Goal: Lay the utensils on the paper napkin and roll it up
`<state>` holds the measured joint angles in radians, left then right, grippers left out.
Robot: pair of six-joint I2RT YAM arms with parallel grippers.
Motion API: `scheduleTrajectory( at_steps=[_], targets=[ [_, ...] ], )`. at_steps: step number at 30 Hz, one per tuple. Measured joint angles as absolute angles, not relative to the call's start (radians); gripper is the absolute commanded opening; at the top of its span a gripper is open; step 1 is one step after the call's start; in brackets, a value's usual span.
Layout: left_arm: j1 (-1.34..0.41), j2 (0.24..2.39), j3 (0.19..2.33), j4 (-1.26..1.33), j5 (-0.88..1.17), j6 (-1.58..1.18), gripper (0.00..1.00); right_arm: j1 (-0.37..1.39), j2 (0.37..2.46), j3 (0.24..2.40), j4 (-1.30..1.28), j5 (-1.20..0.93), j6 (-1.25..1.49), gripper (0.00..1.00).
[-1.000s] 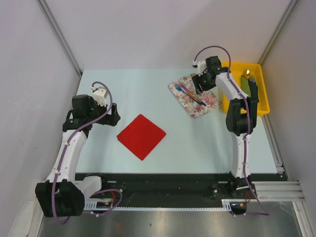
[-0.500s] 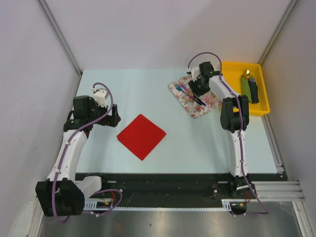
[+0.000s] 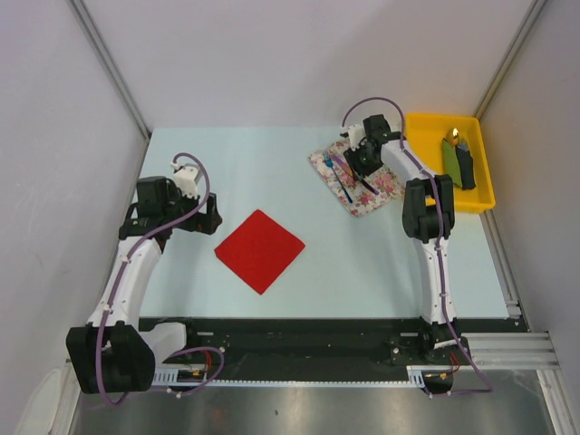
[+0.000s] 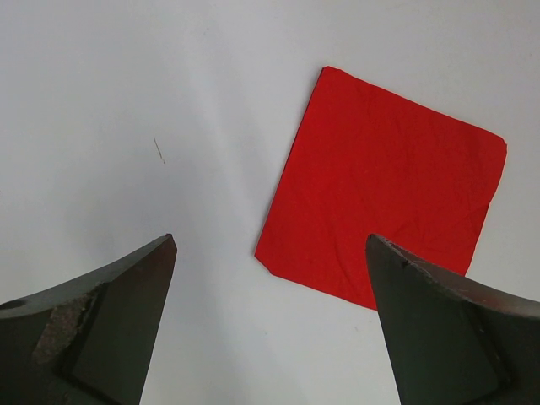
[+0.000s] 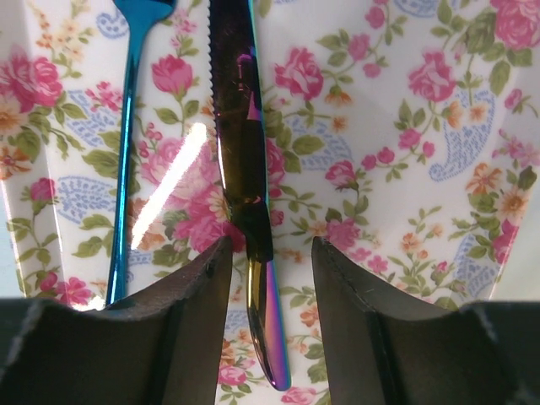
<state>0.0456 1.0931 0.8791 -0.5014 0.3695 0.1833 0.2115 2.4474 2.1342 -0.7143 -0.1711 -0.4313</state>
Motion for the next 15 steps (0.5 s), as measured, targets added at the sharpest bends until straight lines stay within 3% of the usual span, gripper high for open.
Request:
scheduleTrajectory(
  at_steps=[4,11,15],
  targets=[
    [0.045,1.102,0.879,-0.500,0.369,0.184,1.00,0.215,2.456,2.143,-0.707,-0.185,-0.439,0.36],
    [0.045,1.113,0.879,-0.498,0.366,0.185,1.00,0.220,2.465,2.158,-0.709,-0.195,-0.467,0.00],
    [0.045,1.113,0.879,-0.496,0.363,0.185,1.00,0.221,2.465,2.161,-0.714,-0.192,-0.472,0.00]
  ],
)
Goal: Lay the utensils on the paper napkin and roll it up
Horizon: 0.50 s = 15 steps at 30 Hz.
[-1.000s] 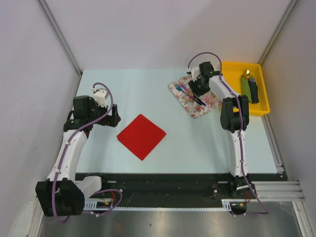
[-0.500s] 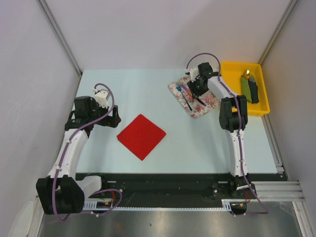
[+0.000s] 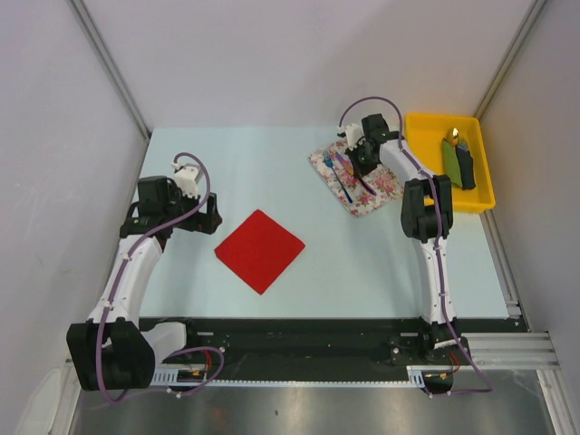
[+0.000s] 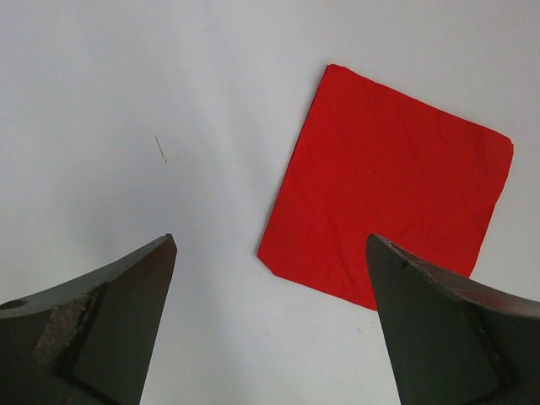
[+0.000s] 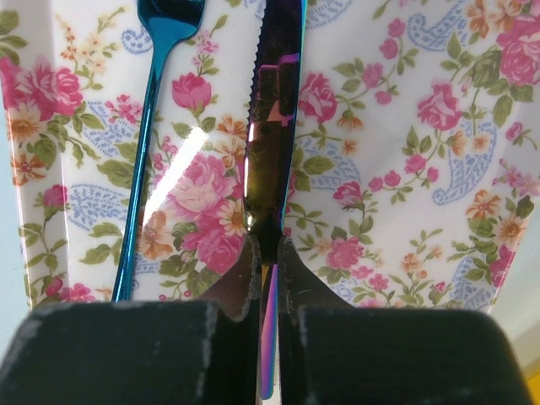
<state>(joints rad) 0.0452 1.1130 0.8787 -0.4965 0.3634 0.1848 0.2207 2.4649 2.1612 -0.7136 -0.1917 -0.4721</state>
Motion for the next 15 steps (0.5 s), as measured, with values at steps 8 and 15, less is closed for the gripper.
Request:
scheduleTrajectory(
  at_steps=[8,15],
  targets=[
    [0.045,1.113,0.879,-0.475,0.362,0.183,1.00,0.221,2.453,2.156,-0.717,-0.174,-0.395,0.00],
    [0.045,1.135,0.879,-0.445,0.362,0.174,1.00,0.221,2.410,2.120,-0.717,-0.124,-0.314,0.00]
  ],
)
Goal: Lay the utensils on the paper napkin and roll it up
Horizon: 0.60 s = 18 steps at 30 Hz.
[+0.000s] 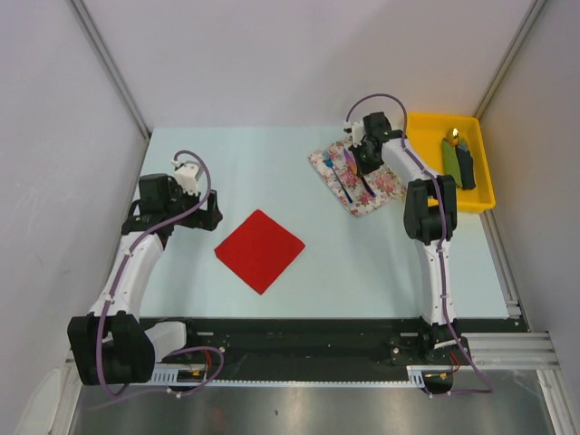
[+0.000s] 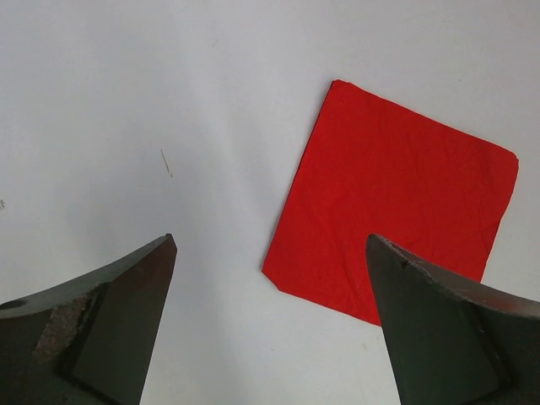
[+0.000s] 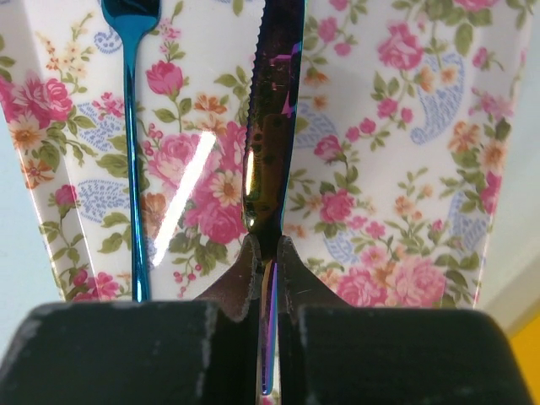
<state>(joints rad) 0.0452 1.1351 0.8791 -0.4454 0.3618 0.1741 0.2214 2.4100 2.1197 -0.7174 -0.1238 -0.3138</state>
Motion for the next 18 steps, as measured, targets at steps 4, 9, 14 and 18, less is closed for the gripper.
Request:
scheduleTrajectory(
  at_steps=[4,9,14,18],
  targets=[
    [0.045,1.161,0.879,-0.442,0.355,0.173,0.99,0.223,2.374,2.090,-0.712,-0.093,-0.274,0.00],
    [0.045,1.211,0.879,-0.443,0.347,0.152,0.98,0.225,2.347,2.075,-0.707,-0.073,-0.208,0.00],
    [0.045,1.277,0.880,-0.458,0.352,0.122,0.97,0.242,2.287,2.035,-0.714,-0.067,-0.104,0.00],
    [0.045,1.284,0.880,-0.455,0.361,0.084,0.98,0.286,2.198,1.977,-0.723,-0.067,0.002,0.00]
  ],
)
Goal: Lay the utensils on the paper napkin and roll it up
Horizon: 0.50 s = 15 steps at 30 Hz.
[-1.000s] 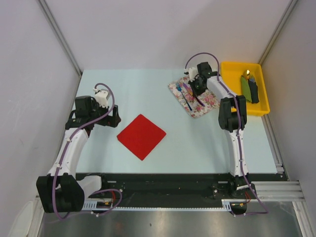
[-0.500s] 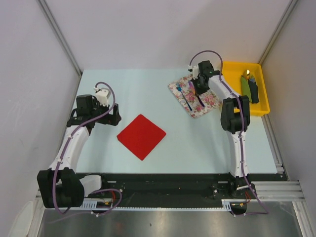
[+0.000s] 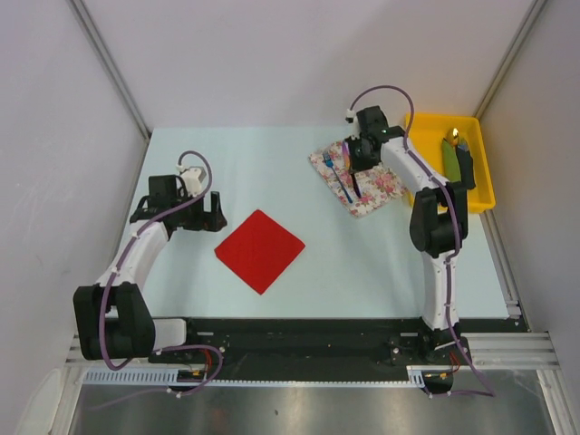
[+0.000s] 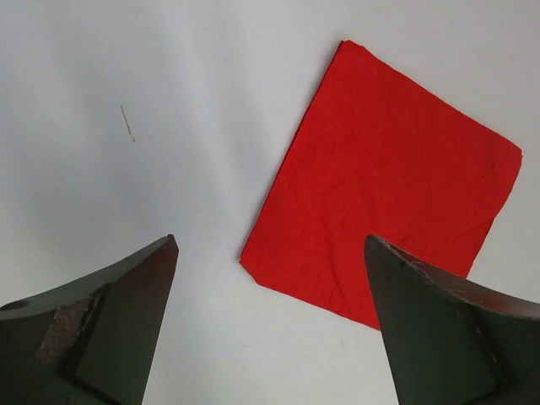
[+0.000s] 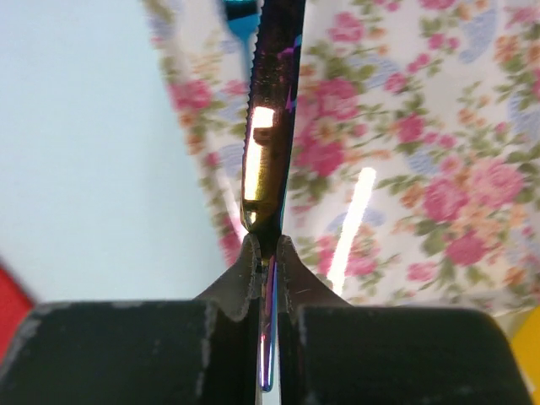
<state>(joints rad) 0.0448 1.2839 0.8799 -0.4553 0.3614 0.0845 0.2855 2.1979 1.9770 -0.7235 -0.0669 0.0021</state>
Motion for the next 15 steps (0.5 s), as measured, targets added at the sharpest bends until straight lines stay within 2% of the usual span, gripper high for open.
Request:
scheduleTrajectory(
  at_steps=[6,15],
  targets=[
    [0.070,1.288,0.880,-0.447,0.378,0.014,0.99,0.403,2.105,1.941,-0.728,-0.070,0.171,0.00],
    [0.175,1.272,0.877,-0.424,0.387,-0.076,1.00,0.633,2.094,1.941,-0.737,-0.008,0.424,0.00]
  ],
)
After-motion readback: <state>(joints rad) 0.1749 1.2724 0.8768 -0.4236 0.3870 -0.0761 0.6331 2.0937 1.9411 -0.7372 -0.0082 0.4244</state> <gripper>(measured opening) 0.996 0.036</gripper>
